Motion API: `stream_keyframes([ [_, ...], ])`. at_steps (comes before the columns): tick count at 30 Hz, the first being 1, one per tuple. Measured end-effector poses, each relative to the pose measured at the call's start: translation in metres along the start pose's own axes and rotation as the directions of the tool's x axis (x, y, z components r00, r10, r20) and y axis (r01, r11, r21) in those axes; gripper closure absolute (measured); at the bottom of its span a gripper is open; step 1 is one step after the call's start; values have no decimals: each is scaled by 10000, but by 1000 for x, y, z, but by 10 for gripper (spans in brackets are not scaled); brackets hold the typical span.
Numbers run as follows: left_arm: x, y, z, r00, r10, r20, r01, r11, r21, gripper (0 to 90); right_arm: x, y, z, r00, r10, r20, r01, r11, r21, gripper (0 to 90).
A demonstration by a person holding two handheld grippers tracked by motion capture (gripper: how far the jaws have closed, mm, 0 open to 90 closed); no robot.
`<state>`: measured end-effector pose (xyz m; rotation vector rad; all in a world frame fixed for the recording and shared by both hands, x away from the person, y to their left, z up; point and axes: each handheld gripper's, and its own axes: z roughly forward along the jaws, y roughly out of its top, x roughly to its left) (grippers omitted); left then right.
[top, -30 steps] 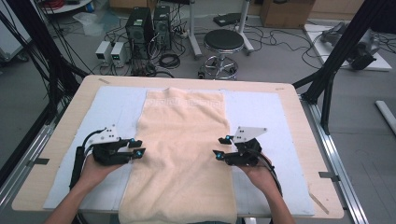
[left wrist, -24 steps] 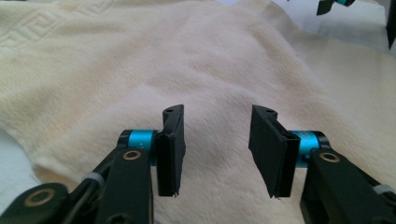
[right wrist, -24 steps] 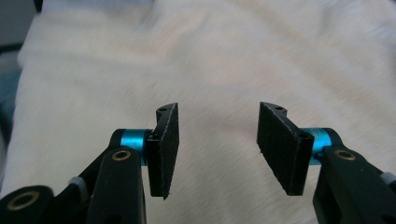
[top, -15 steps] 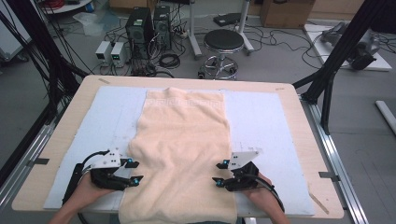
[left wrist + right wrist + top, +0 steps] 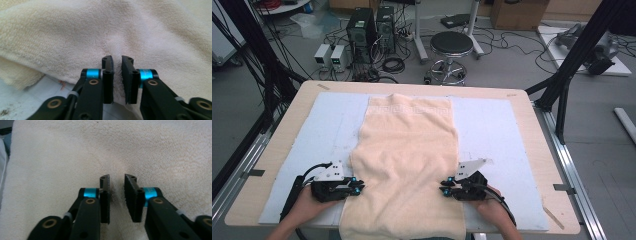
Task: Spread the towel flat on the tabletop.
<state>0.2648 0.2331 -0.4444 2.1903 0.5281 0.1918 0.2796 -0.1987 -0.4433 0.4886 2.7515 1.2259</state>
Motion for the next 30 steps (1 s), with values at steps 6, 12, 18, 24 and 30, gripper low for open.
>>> stream_keyframes([
  [6,-4,4,-6,9996,253,-124,-253,9997,49,849,5,2,-3,9997,-225,-24,225,9997,23,843],
  [12,-16,2,-30,9996,285,-85,-290,9970,-713,849,25,4,-19,9990,-421,-136,414,9978,-520,841],
  [18,-40,-10,-52,9989,425,196,-405,9947,-949,849,57,1,-32,9965,-771,-309,745,9942,-774,837],
  [24,-61,-19,-64,9944,648,829,-553,9921,-1123,802,87,-1,-37,9893,-1063,-1000,980,9916,-841,670],
  [30,-44,-3,-55,9990,270,350,-207,9854,-1688,553,64,5,-39,9979,-600,-247,566,9911,-1207,539],
])
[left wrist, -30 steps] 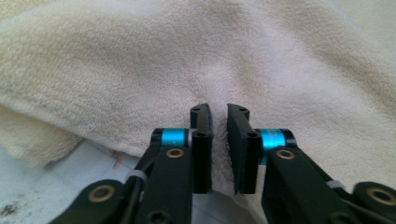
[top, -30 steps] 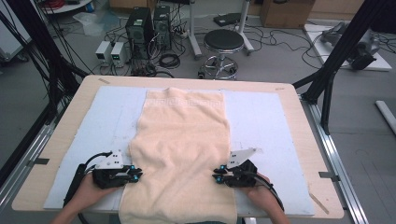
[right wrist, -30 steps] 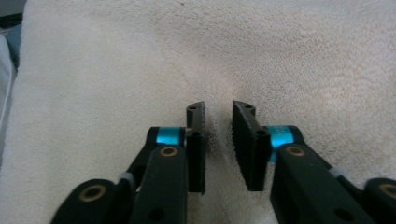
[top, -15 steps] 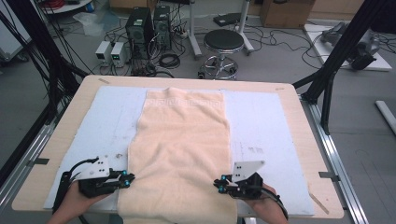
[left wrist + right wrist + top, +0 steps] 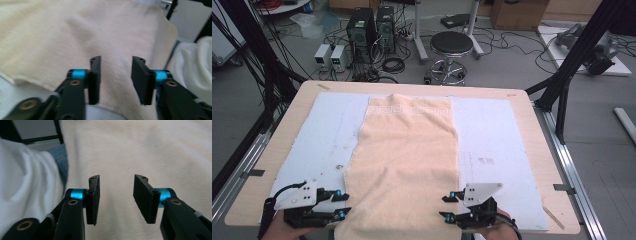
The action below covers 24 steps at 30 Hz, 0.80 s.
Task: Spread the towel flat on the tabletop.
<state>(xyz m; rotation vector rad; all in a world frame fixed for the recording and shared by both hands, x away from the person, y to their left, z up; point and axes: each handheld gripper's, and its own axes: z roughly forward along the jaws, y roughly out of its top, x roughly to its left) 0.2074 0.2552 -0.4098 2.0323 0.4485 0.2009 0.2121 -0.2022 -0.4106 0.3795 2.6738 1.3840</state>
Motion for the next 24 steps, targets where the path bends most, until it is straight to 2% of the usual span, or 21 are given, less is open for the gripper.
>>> stream_keyframes([
  [2,8,5,7,10000,12,-96,-13,10000,-64,510,-13,3,4,9994,-81,344,78,9999,81,518],
  [6,26,11,25,9996,56,-291,-52,9999,163,480,-40,4,17,9989,4,474,-17,9996,275,503],
  [9,37,13,37,9989,-83,-452,101,9991,405,472,-52,3,25,9967,-181,788,125,9973,721,502],
  [11,44,12,44,9992,-123,-372,149,9972,728,489,-57,2,29,9974,-86,722,27,9967,809,522],
  [13,46,7,49,9996,-193,-228,217,9937,1100,512,-58,0,32,9988,-110,470,58,9939,1103,553],
  [16,46,-1,54,9996,-298,21,292,9891,1445,547,-54,-3,41,9988,-331,373,262,9845,1736,618],
  [17,45,-4,56,9997,-235,74,219,9857,1670,555,-54,-5,41,9990,-242,387,179,9876,1557,634],
  [19,42,-8,56,9999,27,-120,-8,9883,1526,591,-56,-8,40,9995,120,277,-157,9906,1360,696],
  [21,43,-8,55,9997,-26,-256,66,9876,1568,661,-56,-9,40,9996,122,240,-153,9912,1315,763],
  [24,42,-7,55,9998,-18,-212,53,9862,1656,796,-56,-9,40,10000,87,49,-93,9915,1300,835],
])
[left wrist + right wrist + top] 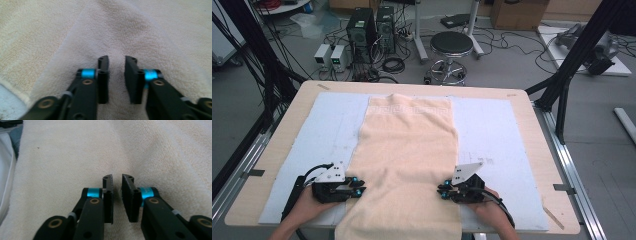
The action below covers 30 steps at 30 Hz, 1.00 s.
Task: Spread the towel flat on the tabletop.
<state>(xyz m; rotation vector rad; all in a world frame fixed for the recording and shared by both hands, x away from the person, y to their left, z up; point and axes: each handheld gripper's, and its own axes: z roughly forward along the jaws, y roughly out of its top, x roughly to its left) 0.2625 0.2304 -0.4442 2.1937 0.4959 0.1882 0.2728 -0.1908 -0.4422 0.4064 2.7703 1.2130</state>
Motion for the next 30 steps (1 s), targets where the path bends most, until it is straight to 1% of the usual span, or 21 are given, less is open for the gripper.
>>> stream_keyframes([
  [1,-1,1,0,10000,38,24,-38,10000,31,827,0,0,0,9999,83,-61,-83,10000,-25,847],
  [3,-3,3,-2,9999,97,-131,-95,9998,148,848,1,0,-1,10000,63,-12,-63,10000,-25,858],
  [5,-5,3,-6,9998,152,-133,-151,9998,89,850,4,0,-5,9999,76,-91,-78,9998,-175,860],
  [7,-9,1,-14,9999,76,-112,-77,9999,-124,850,9,1,-10,9998,38,-182,-44,9994,-332,860],
  [10,-17,-2,-26,10000,76,54,-74,9992,-388,850,24,2,-20,9994,-265,-241,249,9977,-628,859],
  [13,-28,-8,-36,9996,162,243,-151,9990,-423,849,40,1,-26,9979,-499,-424,469,9966,-683,858],
  [14,-31,-10,-39,9992,170,351,-156,9990,-414,849,46,0,-27,9971,-588,-483,552,9959,-716,854],
  [15,-35,-12,-42,9983,190,558,-171,9993,-346,848,52,0,-28,9964,-600,-594,555,9956,-753,848],
  [16,-38,-13,-44,9969,224,753,-197,9991,-370,841,60,-1,-29,9945,-637,-827,574,9954,-765,825],
  [17,-40,-15,-45,9944,217,1032,-174,9989,-424,820,64,-2,-30,9925,-715,-993,640,9950,-761,782],
  [18,-42,-15,-47,9929,172,1174,-132,9993,-349,751,68,-2,-31,9908,-718,-1151,632,9950,-771,717],
  [19,-43,-15,-47,9939,191,1090,-151,9992,-370,676,71,-2,-31,9912,-663,-1148,578,9954,-761,635],
  [20,-43,-14,-47,9958,176,893,-135,9988,-465,618,72,-2,-32,9927,-700,-984,623,9949,-793,617],
  [21,-41,-13,-47,9968,91,796,-50,9987,-511,561,69,-1,-33,9947,-646,-795,581,9950,-817,602],
  [23,-34,-9,-44,9981,-102,602,142,9977,-668,560,60,0,-33,9984,-420,-368,388,9956,-851,560],
  [24,-32,-8,-42,9984,-138,552,177,9974,-705,565,52,1,-33,9993,-370,-99,360,9955,-872,559],
  [25,-27,-6,-39,9990,-211,397,240,9969,-745,573,49,2,-32,9995,-324,2,323,9956,-878,554],
  [26,-24,-4,-36,9995,-284,152,295,9968,-744,582,42,3,-31,9993,-199,314,225,9961,-858,542],
  [27,-21,-3,-34,9995,-328,-30,325,9971,-695,591,34,3,-29,9985,-143,527,188,9960,-875,542],
  [28,-15,-2,-30,9988,-431,-215,417,9974,-588,596,30,3,-28,9984,34,563,15,9962,-871,539],
  [30,-7,-2,-24,9969,-587,-514,566,9975,-422,603,15,1,-24,9952,347,910,-268,9959,-866,513],
])
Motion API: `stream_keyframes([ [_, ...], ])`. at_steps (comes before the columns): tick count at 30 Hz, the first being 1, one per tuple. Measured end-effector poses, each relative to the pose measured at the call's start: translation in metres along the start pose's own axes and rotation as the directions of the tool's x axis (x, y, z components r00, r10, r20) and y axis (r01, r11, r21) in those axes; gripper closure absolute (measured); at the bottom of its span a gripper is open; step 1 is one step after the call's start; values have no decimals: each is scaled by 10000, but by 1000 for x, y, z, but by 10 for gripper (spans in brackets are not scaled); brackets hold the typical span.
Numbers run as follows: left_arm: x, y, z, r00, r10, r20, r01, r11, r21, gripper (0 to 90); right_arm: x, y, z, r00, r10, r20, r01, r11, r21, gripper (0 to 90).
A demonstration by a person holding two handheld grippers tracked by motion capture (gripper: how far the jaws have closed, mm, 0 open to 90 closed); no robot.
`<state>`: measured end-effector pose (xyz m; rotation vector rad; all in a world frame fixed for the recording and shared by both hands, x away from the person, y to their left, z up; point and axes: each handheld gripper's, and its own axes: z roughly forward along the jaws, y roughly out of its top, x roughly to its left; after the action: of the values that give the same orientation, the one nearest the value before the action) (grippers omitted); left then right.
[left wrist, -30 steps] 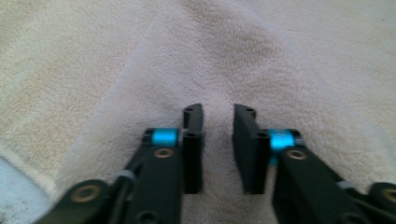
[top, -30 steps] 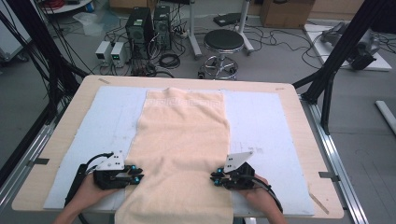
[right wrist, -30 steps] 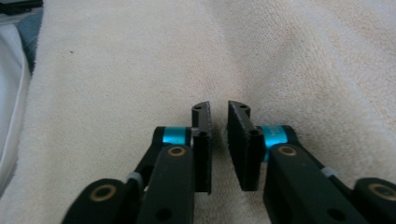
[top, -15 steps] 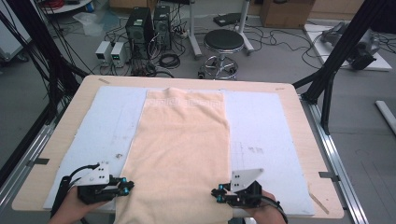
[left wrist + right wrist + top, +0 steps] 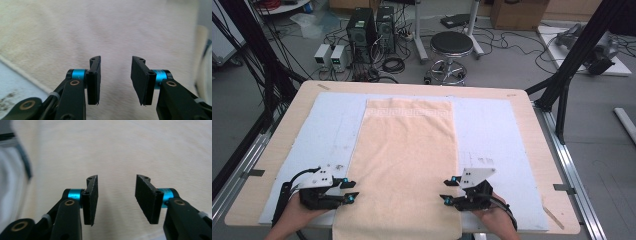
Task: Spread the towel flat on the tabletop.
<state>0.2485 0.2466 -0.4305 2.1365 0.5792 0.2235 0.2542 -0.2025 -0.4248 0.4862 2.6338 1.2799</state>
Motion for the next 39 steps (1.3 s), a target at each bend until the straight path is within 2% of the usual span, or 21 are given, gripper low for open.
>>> stream_keyframes([
  [2,7,-2,4,9996,-234,-135,236,9996,182,603,-10,-2,4,9994,197,275,-202,9996,179,513],
  [3,10,-3,5,9995,-208,-237,214,9995,243,603,-13,-3,5,9988,342,354,-353,9989,306,514],
  [6,15,-8,7,9986,-462,-257,475,9974,535,602,-21,-5,8,9971,459,611,-484,9980,401,509],
  [8,15,-11,5,9982,-555,-237,564,9976,402,602,-21,-7,9,9961,519,709,-568,9960,691,499],
  [10,14,-12,3,9981,-565,-232,573,9976,383,600,-22,-11,13,9961,669,574,-725,9921,1020,502],
  [14,15,-10,1,9981,-527,-332,538,9980,319,593,-23,-11,7,9965,641,539,-688,9937,890,522],
  [17,18,-3,3,9969,-554,-565,564,9983,158,592,-33,-4,4,9927,525,1087,-597,9961,643,562],
  [21,24,9,10,9952,-564,-795,549,9983,-214,599,-58,10,6,9801,536,1912,-622,9973,392,667],
  [23,27,15,13,9942,-548,-929,512,9978,-410,623,-74,15,9,9727,832,2166,-872,9962,87,765],
  [24,30,18,16,9923,-672,-1036,615,9965,-571,647,-83,17,11,9692,931,2281,-937,9956,-81,794],
  [26,36,21,20,9894,-828,-1195,739,9943,-771,684,-100,22,16,9588,1231,2559,-1211,9924,-238,824],
  [27,38,22,21,9880,-899,-1258,794,9932,-856,708,-109,25,19,9495,1554,2725,-1517,9878,-348,834],
  [28,41,22,23,9857,-1056,-1314,937,9912,-932,723,-114,26,22,9455,1668,2796,-1604,9860,-457,838],
  [29,45,22,24,9858,-1094,-1272,1001,9920,-773,728,-122,27,25,9396,1844,2883,-1777,9828,-494,838],
  [30,46,21,25,9848,-1224,-1231,1130,9903,-808,728,-131,27,30,9319,2158,2916,-2104,9763,-501,838],
  [32,48,20,26,9838,-1333,-1201,1243,9891,-790,725,-140,27,38,9230,2363,3038,-2368,9709,-358,837],
  [35,48,20,24,9845,-1340,-1132,1232,9876,-974,709,-148,25,50,9112,2327,3400,-2483,9687,25,834],
  [38,49,20,22,9837,-1372,-1160,1249,9863,-1075,690,-153,18,54,9081,2434,3408,-2715,9618,366,828],
  [39,49,20,22,9832,-1401,-1168,1274,9858,-1096,678,-154,16,53,9054,2616,3345,-2848,9583,213,825],
])
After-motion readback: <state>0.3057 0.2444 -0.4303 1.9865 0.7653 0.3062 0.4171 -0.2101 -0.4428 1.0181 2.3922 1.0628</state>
